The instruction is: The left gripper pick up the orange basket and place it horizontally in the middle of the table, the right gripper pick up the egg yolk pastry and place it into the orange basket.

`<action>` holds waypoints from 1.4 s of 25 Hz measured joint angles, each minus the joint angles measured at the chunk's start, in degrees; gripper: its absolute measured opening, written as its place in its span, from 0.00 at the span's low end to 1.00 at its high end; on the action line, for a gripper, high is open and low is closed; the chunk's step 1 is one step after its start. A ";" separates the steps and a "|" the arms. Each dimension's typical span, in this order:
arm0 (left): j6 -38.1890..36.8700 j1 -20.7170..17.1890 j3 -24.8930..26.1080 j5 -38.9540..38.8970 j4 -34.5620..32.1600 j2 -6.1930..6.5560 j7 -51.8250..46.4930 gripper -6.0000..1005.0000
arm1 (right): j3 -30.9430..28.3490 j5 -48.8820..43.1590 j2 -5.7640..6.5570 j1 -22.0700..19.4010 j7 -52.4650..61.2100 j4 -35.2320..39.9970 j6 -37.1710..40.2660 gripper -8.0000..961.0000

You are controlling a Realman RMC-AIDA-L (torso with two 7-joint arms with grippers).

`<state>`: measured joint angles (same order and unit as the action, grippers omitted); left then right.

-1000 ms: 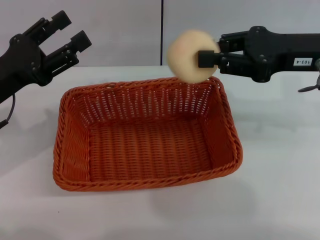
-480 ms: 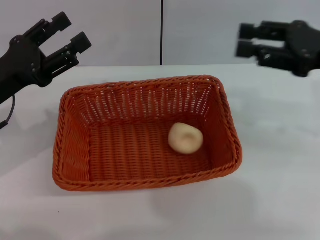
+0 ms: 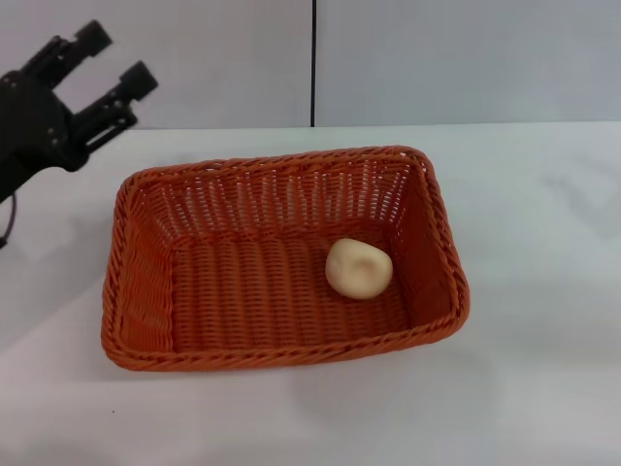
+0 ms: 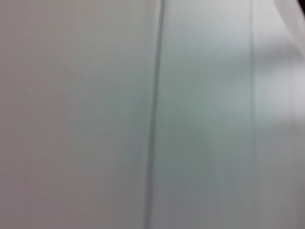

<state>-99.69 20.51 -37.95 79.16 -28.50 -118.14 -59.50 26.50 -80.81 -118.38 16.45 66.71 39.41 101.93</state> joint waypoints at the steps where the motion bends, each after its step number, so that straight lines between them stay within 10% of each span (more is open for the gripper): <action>1: -0.25 -0.11 2.77 -1.48 3.69 -0.06 5.19 0.80 | -2.06 0.58 -0.01 -0.47 -2.61 -2.04 0.00 0.55; 17: 1.79 -0.98 21.17 -8.59 15.12 -0.03 24.23 0.80 | -33.52 1.72 -0.45 -1.04 -34.22 -31.81 -1.26 0.55; 35: 0.83 0.21 34.56 -8.76 23.37 -0.23 36.69 0.80 | -44.98 2.37 -0.36 0.88 -43.05 -35.93 -4.33 0.55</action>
<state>-98.86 20.72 -3.39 70.39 -5.13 -118.37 -22.81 -18.48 -78.43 -118.74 17.33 23.66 3.48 97.60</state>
